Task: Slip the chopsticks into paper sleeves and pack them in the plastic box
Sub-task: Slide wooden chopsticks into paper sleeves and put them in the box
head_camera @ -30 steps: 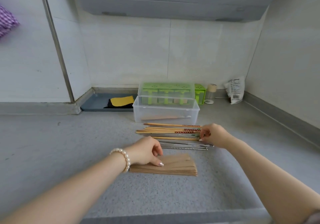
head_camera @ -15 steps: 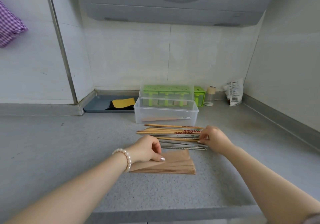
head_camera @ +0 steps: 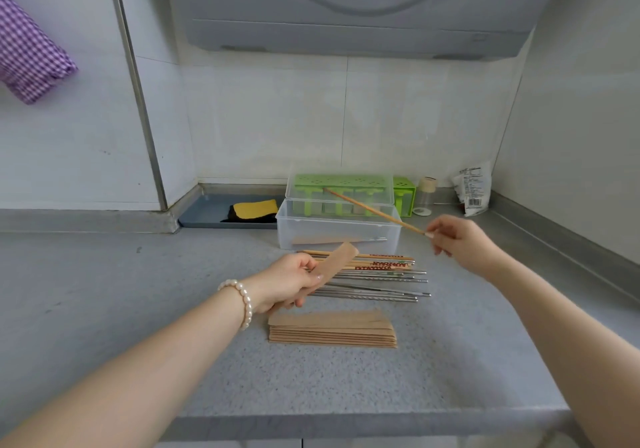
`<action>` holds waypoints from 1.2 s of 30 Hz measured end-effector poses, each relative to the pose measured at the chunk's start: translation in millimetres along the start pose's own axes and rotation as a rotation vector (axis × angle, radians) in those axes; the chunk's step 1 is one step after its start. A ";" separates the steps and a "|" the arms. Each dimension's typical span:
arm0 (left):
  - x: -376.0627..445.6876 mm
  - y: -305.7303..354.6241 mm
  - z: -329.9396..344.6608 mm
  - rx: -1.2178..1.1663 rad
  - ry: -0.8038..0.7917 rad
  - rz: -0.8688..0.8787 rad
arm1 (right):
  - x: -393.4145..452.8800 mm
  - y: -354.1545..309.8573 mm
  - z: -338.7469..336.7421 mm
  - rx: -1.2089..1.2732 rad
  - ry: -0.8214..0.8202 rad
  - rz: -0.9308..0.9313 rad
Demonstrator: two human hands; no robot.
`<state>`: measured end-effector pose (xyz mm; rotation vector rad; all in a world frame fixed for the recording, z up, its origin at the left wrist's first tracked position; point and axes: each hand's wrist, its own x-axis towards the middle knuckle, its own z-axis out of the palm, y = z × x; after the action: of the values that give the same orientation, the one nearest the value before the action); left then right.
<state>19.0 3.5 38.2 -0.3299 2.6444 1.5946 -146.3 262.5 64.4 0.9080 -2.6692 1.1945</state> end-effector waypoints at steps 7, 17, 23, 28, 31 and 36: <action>-6.8 0.0 -1.5 0.047 0.103 0.099 | -20.9 -20.0 -36.8 0.141 0.020 0.046; -23.6 8.4 -6.6 -0.171 -0.034 0.070 | -25.0 -12.0 -36.7 0.059 0.111 -0.032; -29.4 9.8 -6.7 -0.248 -0.150 0.005 | -26.4 -15.9 -37.4 0.076 0.104 -0.058; -28.7 7.2 -2.8 -0.303 -0.152 0.040 | -27.0 -21.5 -35.4 0.031 0.100 -0.076; -26.7 3.9 -1.0 -0.368 -0.147 0.035 | -27.0 -21.3 -34.5 0.010 0.094 -0.103; -26.4 4.5 -0.7 -0.352 -0.093 0.034 | -28.3 -28.7 -31.3 -0.039 0.087 -0.170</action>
<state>43.9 9.2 46.2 -0.2146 2.3078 2.0315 -112.4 283.2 96.5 1.0282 -2.4827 1.1139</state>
